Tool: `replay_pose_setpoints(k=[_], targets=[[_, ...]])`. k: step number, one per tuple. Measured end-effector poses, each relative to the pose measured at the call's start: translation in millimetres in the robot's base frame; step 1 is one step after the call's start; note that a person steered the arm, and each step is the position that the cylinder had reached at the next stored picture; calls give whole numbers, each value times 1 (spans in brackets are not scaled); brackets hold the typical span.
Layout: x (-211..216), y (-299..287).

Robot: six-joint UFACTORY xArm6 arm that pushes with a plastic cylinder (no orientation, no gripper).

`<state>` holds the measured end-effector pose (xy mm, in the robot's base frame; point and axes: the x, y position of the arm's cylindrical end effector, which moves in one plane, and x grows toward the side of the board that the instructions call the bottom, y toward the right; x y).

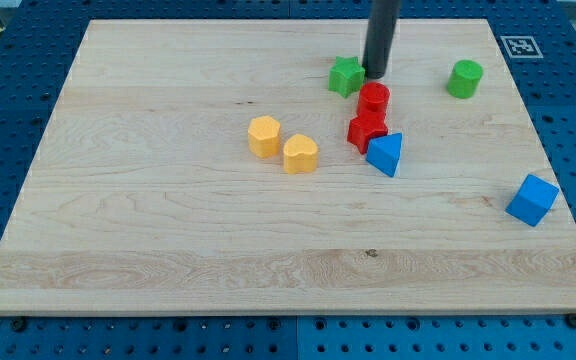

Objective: Push the green circle close to the green star

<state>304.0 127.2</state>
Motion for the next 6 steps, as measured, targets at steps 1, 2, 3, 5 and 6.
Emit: replay_pose_setpoints(k=[1,2,3,5,6], targets=[[-6,58],[-18,120],[-14,173],[34,170],[40,156]])
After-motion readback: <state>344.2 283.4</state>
